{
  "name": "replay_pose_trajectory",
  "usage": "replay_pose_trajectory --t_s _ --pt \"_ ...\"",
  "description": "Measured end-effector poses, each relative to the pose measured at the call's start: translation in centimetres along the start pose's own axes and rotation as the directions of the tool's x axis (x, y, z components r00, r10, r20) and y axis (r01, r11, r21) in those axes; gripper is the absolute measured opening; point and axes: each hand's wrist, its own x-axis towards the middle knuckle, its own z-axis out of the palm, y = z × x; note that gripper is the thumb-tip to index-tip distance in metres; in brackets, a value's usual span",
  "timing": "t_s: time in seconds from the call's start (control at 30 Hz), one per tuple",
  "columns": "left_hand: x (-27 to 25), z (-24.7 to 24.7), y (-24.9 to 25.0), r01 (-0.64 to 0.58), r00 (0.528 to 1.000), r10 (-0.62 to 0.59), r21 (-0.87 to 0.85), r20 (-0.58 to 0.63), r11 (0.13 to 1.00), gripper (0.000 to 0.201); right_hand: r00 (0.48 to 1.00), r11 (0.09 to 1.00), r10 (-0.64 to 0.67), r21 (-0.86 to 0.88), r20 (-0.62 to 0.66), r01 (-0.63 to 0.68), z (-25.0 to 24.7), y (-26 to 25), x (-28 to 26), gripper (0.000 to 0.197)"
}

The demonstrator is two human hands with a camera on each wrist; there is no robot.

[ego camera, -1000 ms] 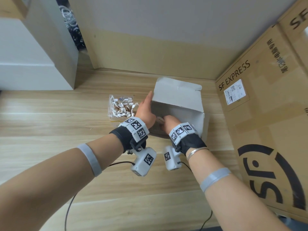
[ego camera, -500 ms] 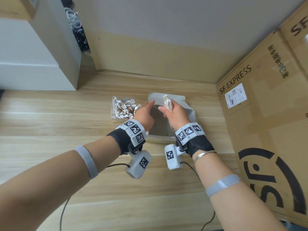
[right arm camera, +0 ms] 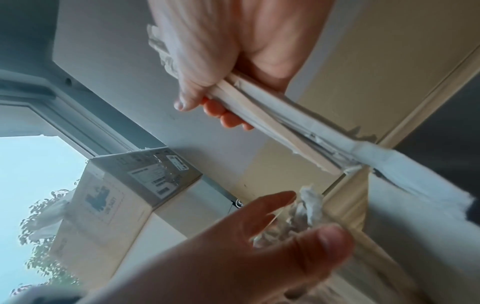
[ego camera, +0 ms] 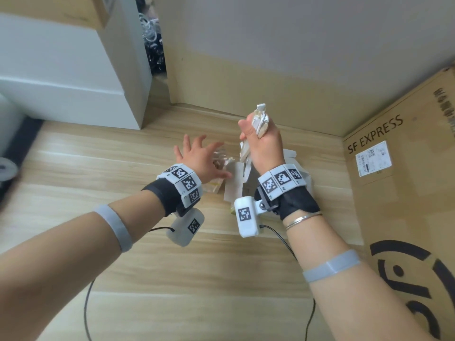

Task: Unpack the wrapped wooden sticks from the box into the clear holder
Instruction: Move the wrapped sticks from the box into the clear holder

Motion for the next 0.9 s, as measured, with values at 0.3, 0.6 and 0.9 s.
replay_pose_trajectory --t_s 0.3,0.6,0.9 --pt "1.1 -0.5 -1.6 -0.125 0.992 0.115 -0.213 -0.058 0.969 0.038 0.994 0.979 -0.089 0.178 -0.064 0.1 1.0 -2.1 0.0 0.023" --pt "2.2 -0.6 -1.8 -0.129 0.991 0.123 -0.159 -0.048 0.979 0.032 0.994 0.976 -0.081 0.207 0.071 0.065 3.5 -0.3 -0.4 0.025" --pt "2.5 -0.4 -1.9 -0.129 0.992 0.124 -0.2 -0.037 0.971 0.032 0.953 0.95 0.181 -0.293 0.241 -0.106 3.9 2.3 -1.6 0.007"
